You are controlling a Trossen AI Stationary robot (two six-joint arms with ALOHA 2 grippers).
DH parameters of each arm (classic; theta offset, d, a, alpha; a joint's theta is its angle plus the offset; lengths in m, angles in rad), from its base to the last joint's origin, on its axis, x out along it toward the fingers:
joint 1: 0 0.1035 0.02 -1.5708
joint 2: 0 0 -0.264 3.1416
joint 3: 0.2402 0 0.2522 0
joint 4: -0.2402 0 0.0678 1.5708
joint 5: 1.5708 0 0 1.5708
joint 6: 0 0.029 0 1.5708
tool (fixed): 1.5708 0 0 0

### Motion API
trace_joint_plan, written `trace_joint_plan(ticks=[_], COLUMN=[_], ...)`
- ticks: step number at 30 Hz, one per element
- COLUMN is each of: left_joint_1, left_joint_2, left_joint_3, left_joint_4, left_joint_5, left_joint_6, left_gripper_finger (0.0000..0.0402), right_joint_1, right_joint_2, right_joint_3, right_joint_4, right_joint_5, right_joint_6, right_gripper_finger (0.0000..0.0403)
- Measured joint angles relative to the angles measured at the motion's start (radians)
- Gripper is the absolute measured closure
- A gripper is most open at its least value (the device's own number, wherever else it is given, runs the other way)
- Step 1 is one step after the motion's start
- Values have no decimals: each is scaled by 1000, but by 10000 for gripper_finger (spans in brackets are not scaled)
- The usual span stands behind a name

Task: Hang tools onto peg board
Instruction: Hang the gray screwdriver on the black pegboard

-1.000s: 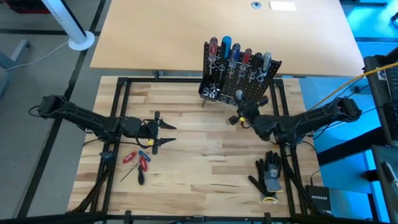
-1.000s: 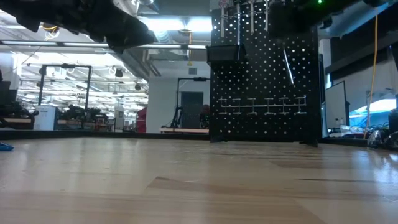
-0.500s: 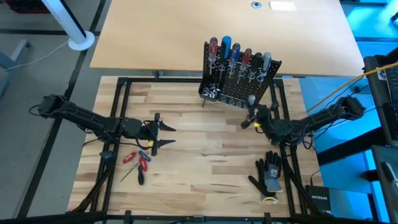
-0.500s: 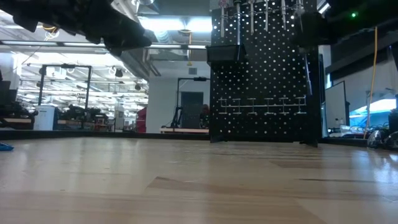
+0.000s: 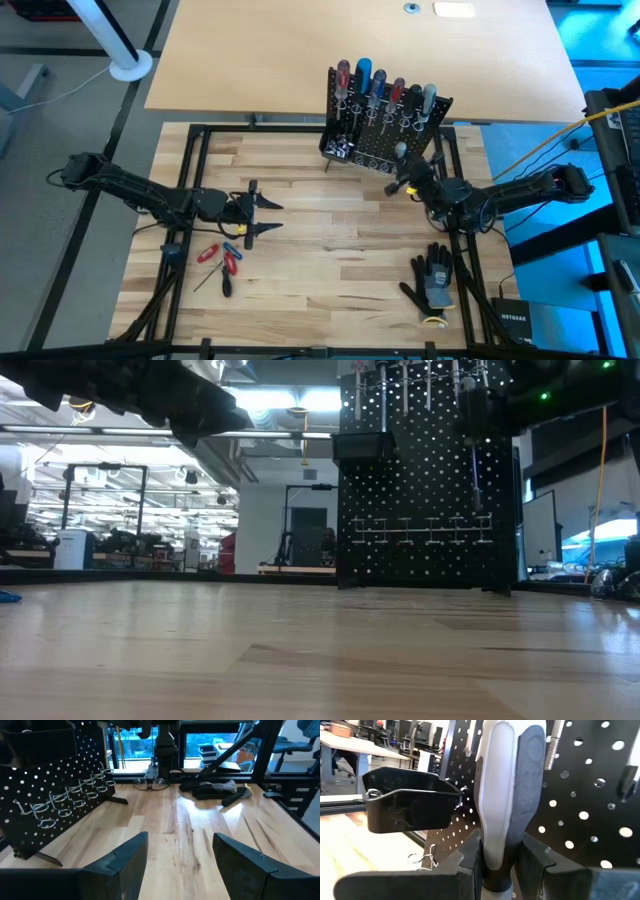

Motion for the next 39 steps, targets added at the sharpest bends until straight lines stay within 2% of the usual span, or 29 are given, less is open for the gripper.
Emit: trace_joint_plan(ticks=[9,18,25,35,39], left_joint_1=[0,0,0,1,1], left_joint_2=[0,0,0,0,0], left_joint_3=[0,0,0,0,0], left_joint_4=[-14,-14,-11,6,6], left_joint_5=[0,0,0,0,0], left_joint_6=[-3,-7,-3,5,13], left_gripper_finger=[188,188,188,188,188], right_joint_1=[0,0,0,-10,-47], right_joint_2=[0,0,-2,0,2], right_joint_3=[-3,-120,-169,-172,-175], right_joint_4=[-107,38,55,91,66], right_joint_5=[14,54,65,58,4], right_joint_6=[50,115,193,139,140], right_gripper_finger=[321,321,321,321,315])
